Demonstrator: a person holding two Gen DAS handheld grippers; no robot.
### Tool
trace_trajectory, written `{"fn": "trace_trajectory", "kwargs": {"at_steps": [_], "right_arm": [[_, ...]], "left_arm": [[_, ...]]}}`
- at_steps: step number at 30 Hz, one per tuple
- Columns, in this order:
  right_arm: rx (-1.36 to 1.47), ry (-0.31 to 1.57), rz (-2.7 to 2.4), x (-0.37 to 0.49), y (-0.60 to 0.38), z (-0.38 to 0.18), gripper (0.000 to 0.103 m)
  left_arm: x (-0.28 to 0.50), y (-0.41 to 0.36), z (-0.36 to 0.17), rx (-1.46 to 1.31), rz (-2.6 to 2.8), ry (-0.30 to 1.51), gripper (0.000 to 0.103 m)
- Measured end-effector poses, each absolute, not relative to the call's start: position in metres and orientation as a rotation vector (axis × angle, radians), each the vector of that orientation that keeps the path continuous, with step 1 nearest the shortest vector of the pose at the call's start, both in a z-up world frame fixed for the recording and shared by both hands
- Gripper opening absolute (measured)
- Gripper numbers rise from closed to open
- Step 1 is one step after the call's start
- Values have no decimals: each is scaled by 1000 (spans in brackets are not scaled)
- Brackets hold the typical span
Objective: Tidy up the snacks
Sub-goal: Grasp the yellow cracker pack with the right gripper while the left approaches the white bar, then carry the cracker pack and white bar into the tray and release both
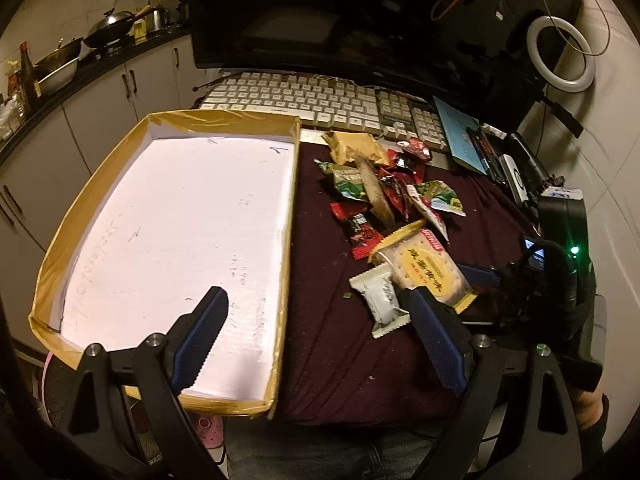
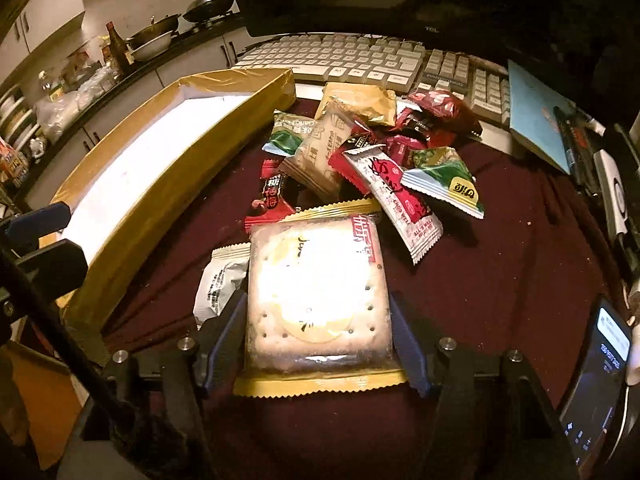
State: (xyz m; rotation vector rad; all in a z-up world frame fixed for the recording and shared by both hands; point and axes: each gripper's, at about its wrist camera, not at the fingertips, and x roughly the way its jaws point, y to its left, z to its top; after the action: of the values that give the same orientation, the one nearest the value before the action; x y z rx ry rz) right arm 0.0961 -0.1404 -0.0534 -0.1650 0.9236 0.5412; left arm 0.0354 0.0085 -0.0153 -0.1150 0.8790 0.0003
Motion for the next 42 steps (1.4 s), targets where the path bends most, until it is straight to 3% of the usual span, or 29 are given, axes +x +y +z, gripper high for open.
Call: {"fn": "trace_trajectory", "kwargs": {"at_steps": [6, 13, 15, 19, 22, 25, 27, 34, 42], "right_arm": [[68, 916, 687, 95, -172, -44, 68], [251, 839, 619, 98, -219, -37, 68], [255, 823, 604, 98, -223, -34, 68], [263, 807, 537, 93, -228, -33, 68], [271, 807, 531, 91, -230, -36, 68], [272, 821, 538, 87, -231, -38, 68], [276, 825, 546, 84, -230, -38, 68], [284, 830, 546, 82, -229, -36, 68], [281, 765, 635, 68, -209, -9, 68]], "left_arm": [[34, -6, -15, -82, -47, 904, 91], [47, -24, -22, -76, -98, 977, 80], [56, -32, -27, -77, -112, 1009, 70], [77, -47, -41, -41, -72, 1078, 60], [90, -53, -56, -41, -40, 1141, 45], [94, -54, -68, -36, -34, 1185, 39], [92, -53, -68, -36, -12, 1168, 25], [78, -47, -57, -87, -52, 1100, 20], [41, 19, 11, -256, -43, 916, 19]]}}
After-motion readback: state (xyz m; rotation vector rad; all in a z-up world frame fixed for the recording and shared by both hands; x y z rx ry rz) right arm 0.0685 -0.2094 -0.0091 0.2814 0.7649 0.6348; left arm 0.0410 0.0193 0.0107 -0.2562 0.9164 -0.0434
